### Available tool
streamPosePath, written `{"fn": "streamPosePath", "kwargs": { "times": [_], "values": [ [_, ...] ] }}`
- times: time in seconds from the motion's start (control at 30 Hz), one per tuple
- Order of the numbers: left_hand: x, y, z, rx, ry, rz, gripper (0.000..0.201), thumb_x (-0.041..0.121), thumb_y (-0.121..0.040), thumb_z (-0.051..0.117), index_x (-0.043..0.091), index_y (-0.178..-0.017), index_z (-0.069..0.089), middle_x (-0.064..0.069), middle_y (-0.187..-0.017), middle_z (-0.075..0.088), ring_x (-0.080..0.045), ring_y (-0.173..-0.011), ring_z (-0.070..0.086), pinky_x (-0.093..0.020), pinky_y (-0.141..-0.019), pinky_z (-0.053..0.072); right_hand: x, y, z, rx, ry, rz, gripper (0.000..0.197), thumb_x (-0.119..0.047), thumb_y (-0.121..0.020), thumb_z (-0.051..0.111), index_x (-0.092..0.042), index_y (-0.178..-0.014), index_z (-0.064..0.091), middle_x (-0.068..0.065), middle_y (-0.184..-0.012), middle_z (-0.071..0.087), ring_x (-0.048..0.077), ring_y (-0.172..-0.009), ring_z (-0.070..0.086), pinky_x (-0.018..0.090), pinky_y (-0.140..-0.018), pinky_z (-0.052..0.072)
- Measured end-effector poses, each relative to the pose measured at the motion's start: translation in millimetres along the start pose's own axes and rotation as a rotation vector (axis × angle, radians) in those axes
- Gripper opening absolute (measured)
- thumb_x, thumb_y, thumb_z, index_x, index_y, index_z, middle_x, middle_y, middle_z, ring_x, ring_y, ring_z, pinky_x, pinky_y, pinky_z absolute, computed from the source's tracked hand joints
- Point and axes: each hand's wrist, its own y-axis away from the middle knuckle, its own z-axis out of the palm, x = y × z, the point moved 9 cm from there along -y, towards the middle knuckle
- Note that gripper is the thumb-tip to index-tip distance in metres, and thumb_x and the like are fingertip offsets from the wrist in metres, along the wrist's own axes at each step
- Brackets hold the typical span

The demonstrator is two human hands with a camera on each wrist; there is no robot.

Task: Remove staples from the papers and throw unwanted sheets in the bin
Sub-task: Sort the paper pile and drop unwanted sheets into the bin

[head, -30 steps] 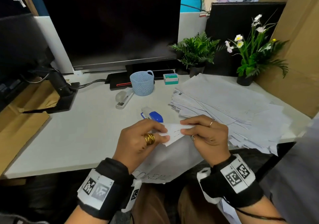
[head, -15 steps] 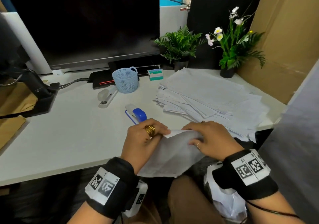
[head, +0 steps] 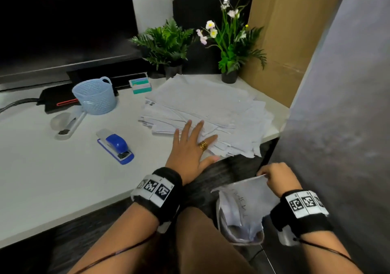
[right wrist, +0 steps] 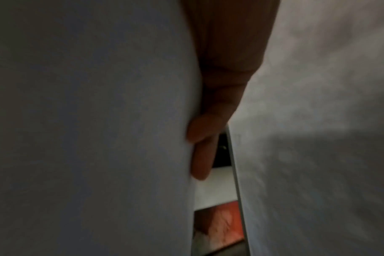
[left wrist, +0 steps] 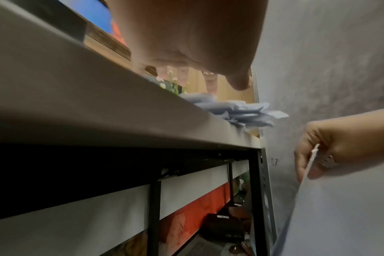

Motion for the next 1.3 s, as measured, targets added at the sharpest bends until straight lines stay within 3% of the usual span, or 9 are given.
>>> {"fn": "streamPosePath", "kwargs": {
  "times": [0.17,0.63,0.7,0.8,0.93,1.03,1.1,1.2,1.3],
  "values": [
    [-2.5,-28.5,36.7,-0.112,-0.058,-0.019,0.082,0.084,-0.062,-0.018,0.050,-0.137,-0.017,0.004,-0.155,-0.022,-0.029,-0.141,-0.024,-0.063,-0.110,-0.009,37.7,-18.6,40.6,-0.089,0.039,0.170,0.036,-0.002,-0.085,0.047,-0.016,-0.108,0.069,0.017,-0.113,0.063,0.032,-0.107,0.059,0.032,-0.087,0.046],
    [-8.4,-29.4,37.9,-0.060,-0.063,-0.038,0.074,0.079,-0.074,-0.002,0.050,-0.142,-0.013,0.005,-0.155,-0.022,-0.025,-0.141,-0.025,-0.061,-0.109,-0.008,46.1,-57.2,151.2,-0.320,0.047,0.162,0.038,-0.004,-0.091,0.039,-0.011,-0.123,0.059,0.016,-0.127,0.055,0.032,-0.117,0.054,0.037,-0.097,0.045],
    [-9.0,-28.6,36.1,-0.048,-0.061,-0.040,0.074,0.079,-0.075,-0.002,0.050,-0.142,-0.012,0.005,-0.155,-0.021,-0.024,-0.141,-0.025,-0.060,-0.109,-0.009,36.9,-50.7,171.8,-0.441,0.034,0.091,0.041,-0.017,-0.093,0.044,-0.013,-0.133,0.046,0.015,-0.136,0.048,0.031,-0.124,0.048,0.040,-0.102,0.041],
    [-8.8,-28.8,36.8,-0.049,-0.048,-0.046,0.074,0.080,-0.075,-0.001,0.051,-0.142,-0.011,0.007,-0.155,-0.022,-0.023,-0.141,-0.025,-0.058,-0.109,-0.010,33.4,-33.4,194.6,-0.528,0.009,0.072,0.077,-0.060,-0.087,0.047,-0.032,-0.149,0.009,0.004,-0.153,0.023,0.031,-0.137,0.028,0.048,-0.109,0.027],
    [-8.5,-29.1,33.7,-0.042,-0.037,-0.055,0.075,0.080,-0.073,-0.003,0.051,-0.142,-0.011,0.007,-0.156,-0.020,-0.022,-0.141,-0.024,-0.057,-0.110,-0.010,17.4,-27.1,175.6,-0.341,-0.064,0.023,0.078,-0.070,-0.084,0.037,-0.033,-0.148,0.011,0.003,-0.154,0.021,0.027,-0.140,0.023,0.048,-0.109,0.025],
    [-10.4,-28.4,31.3,-0.022,-0.016,-0.072,0.070,0.077,-0.075,-0.006,0.050,-0.138,-0.019,0.006,-0.158,-0.010,-0.022,-0.143,-0.017,-0.058,-0.111,-0.007,-0.9,-21.5,136.8,-0.153,-0.033,-0.035,0.063,-0.061,-0.090,0.039,-0.019,-0.136,0.039,0.006,-0.138,0.043,0.026,-0.127,0.041,0.039,-0.101,0.037],
    [-12.6,-27.1,27.8,0.015,0.001,-0.093,0.068,0.074,-0.079,-0.004,0.047,-0.138,-0.021,0.002,-0.157,0.008,-0.025,-0.144,-0.001,-0.059,-0.112,-0.003,-18.8,-12.8,89.5,0.128,-0.099,-0.099,0.052,-0.054,-0.090,0.037,-0.013,-0.111,0.060,0.006,-0.112,0.059,0.026,-0.106,0.056,0.036,-0.087,0.045],
    [-8.9,-23.5,20.0,0.083,-0.068,-0.095,0.070,0.068,-0.087,0.005,0.035,-0.149,0.007,-0.007,-0.139,0.041,-0.028,-0.130,0.027,-0.063,-0.108,0.008,-40.1,18.7,10.1,0.619,-0.334,-0.234,0.032,-0.036,-0.086,0.045,-0.010,-0.074,0.060,0.001,-0.073,0.057,0.020,-0.070,0.056,0.026,-0.066,0.047],
    [-7.7,-21.4,13.3,0.133,-0.063,-0.099,0.070,0.066,-0.088,0.010,0.030,-0.142,0.037,-0.010,-0.131,0.044,-0.023,-0.125,0.023,-0.063,-0.109,0.005,-56.0,40.0,-50.6,0.844,-0.524,-0.278,0.022,-0.023,-0.084,0.050,-0.008,-0.068,0.054,0.001,-0.068,0.050,0.012,-0.068,0.044,0.013,-0.067,0.032]
  ]
}}
